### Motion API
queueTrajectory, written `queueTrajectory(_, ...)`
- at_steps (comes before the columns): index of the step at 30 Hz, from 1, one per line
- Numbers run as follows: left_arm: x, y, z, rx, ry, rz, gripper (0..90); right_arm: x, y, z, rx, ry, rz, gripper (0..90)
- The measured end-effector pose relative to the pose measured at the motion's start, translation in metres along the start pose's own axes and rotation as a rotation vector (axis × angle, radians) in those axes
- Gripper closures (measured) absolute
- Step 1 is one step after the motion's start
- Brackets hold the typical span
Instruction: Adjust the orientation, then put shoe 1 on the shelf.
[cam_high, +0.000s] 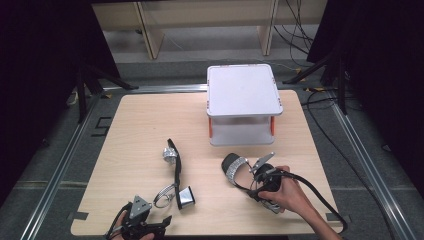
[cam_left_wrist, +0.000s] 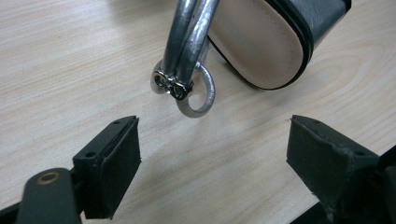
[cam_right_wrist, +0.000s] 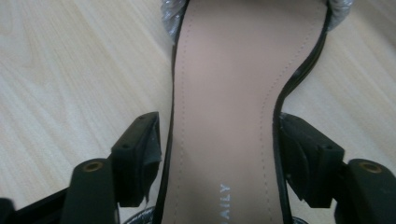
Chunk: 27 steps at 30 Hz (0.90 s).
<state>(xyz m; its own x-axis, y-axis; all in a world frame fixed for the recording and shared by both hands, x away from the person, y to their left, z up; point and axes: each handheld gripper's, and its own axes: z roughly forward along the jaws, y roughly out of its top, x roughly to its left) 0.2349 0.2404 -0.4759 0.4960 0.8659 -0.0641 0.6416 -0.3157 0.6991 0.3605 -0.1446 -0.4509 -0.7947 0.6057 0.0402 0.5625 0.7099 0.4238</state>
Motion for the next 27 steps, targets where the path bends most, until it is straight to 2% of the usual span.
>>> queueTrajectory(3,-0.0005,-0.0004,0.0009,-0.008,-0.002,-0.009,16.8,0.0031,0.0002,0.0010,0.004,0.008,0.009,26.7)
queueTrajectory(4,-0.0006,-0.0004,0.0009,-0.008,-0.003,-0.008,16.8,0.0025,0.0002,0.0020,0.003,0.010,-0.017,29.5)
queueTrajectory(6,-0.0009,-0.0005,0.0008,-0.009,-0.003,-0.011,16.8,0.0016,0.0004,0.0026,0.014,-0.012,-0.020,37.4)
queueTrajectory(12,-0.0002,-0.0008,-0.0002,-0.005,-0.003,-0.005,16.8,-0.0025,0.0013,0.0033,0.020,-0.005,-0.042,38.7)
queueTrajectory(14,-0.0003,-0.0010,-0.0003,-0.008,-0.007,-0.005,16.8,-0.0017,0.0012,0.0029,0.020,-0.018,-0.049,39.7)
queueTrajectory(17,-0.0008,-0.0006,0.0000,-0.012,-0.007,-0.010,16.8,-0.0020,0.0004,0.0005,0.022,-0.021,-0.034,41.9)
queueTrajectory(20,-0.0002,0.0000,-0.0003,-0.002,-0.005,-0.001,16.8,-0.0045,0.0012,0.0003,0.013,-0.023,-0.040,42.5)
queueTrajectory(23,-0.0006,-0.0003,-0.0001,-0.012,-0.006,-0.012,16.8,-0.0037,0.0026,0.0013,-0.007,-0.006,-0.038,42.7)
queueTrajectory(24,-0.0005,-0.0004,-0.0002,-0.012,-0.005,-0.011,16.8,-0.0023,0.0033,0.0012,0.000,0.006,-0.020,42.7)
queueTrajectory(25,0.0011,-0.0002,0.0003,-0.013,0.002,0.009,16.8,-0.0050,0.0042,0.0022,-0.014,0.010,-0.049,42.7)
queueTrajectory(27,-0.0005,-0.0006,-0.0007,-0.015,-0.006,-0.009,16.8,-0.0050,0.0048,0.0007,-0.014,0.022,-0.023,42.7)
